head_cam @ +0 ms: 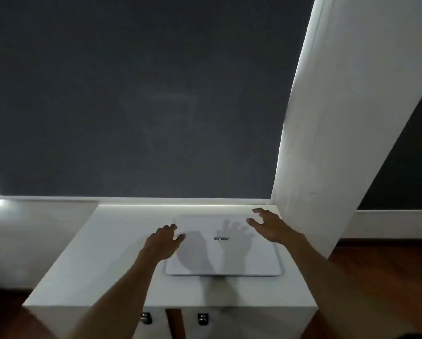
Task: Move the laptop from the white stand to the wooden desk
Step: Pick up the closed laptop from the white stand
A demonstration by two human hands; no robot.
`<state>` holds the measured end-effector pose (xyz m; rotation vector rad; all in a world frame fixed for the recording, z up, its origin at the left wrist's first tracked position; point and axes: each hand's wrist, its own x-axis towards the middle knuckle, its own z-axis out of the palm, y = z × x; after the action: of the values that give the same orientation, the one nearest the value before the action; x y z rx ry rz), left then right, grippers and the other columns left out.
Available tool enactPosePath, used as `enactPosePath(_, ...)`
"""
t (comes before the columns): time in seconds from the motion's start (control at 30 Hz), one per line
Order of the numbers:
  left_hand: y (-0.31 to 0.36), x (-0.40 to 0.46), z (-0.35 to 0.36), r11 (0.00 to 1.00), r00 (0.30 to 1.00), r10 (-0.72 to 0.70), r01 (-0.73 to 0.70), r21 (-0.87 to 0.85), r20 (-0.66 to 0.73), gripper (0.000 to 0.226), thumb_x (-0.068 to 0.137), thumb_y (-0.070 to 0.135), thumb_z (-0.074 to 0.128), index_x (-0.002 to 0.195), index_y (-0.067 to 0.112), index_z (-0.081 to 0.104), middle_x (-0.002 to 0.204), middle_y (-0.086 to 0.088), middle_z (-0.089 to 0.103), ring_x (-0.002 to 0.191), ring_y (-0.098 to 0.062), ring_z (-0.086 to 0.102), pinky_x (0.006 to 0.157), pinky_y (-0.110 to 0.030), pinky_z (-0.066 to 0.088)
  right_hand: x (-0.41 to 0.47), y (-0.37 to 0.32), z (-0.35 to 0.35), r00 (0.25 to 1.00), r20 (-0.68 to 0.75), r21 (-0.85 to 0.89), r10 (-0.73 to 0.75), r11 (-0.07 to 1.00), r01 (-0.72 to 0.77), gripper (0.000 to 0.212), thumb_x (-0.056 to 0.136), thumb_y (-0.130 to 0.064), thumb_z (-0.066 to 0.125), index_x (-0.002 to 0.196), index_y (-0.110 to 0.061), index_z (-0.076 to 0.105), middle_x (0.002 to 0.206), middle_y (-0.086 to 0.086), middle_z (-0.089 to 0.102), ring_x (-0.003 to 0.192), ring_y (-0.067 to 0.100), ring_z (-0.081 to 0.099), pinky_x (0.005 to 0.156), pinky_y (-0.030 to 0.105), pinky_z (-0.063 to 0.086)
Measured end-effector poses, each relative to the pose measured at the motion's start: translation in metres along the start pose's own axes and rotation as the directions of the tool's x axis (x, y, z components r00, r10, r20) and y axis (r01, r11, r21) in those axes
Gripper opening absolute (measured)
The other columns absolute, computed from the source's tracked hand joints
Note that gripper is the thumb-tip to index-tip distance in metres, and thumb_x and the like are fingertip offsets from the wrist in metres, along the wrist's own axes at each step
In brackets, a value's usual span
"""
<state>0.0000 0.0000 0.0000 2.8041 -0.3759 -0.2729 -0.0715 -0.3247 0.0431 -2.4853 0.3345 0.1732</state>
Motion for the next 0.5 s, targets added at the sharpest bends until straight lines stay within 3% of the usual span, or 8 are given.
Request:
enactPosePath(0.17,-0.005,-0.007,0.028,0.994,0.993,-0.109,0.109,-0.005,0.032,0.065,0.096,0.059,0.039,0.143,0.014,0.04,0.14,-0.011,0.053,0.127,-0.031,0.049,0.1,-0.047,0.046,-0.007,0.028,0.025,0.992,0.036,-0.06,0.118,0.991,-0.116,0.063,0.099,-0.056,0.036,0.151,-0.02,0.034,0.153,0.015,0.041,0.137,0.033,0.043,0.113,0.046,0.035)
enactPosePath(0.3,-0.003,-0.011,0.047,0.965,0.969,-0.242,0.246,-0.087,0.057,0.072,0.091,0.065,0.042,0.136,0.008,0.043,0.135,-0.015,0.053,0.124,-0.033,0.048,0.095,-0.047,0.046,-0.005,0.047,0.046,0.956,0.029,-0.074,0.292,0.954,-0.289,0.069,0.1,-0.048,0.041,0.155,-0.012,0.019,0.151,0.024,0.039,0.137,0.042,0.041,0.113,0.049,0.034)
enactPosePath(0.4,0.0,-0.007,0.057,0.945,0.957,-0.283,0.289,-0.151,0.055,0.072,0.09,0.064,0.046,0.134,0.007,0.046,0.133,-0.016,0.052,0.125,-0.033,0.046,0.096,-0.047,0.045,0.001,0.048,0.059,0.937,-0.005,0.012,0.349,0.937,-0.349,0.069,0.1,-0.037,0.046,0.155,-0.007,0.016,0.147,0.027,0.045,0.134,0.045,0.043,0.111,0.049,0.037)
enactPosePath(0.5,0.006,0.005,0.06,0.913,0.942,-0.328,0.334,-0.235,0.067,0.077,0.09,0.064,0.047,0.138,0.004,0.044,0.135,-0.022,0.049,0.125,-0.038,0.045,0.1,-0.048,0.042,0.015,0.043,0.064,0.882,-0.062,0.178,0.467,0.875,-0.451,0.063,0.097,-0.036,0.049,0.145,0.002,0.032,0.142,0.027,0.048,0.13,0.044,0.047,0.11,0.048,0.037)
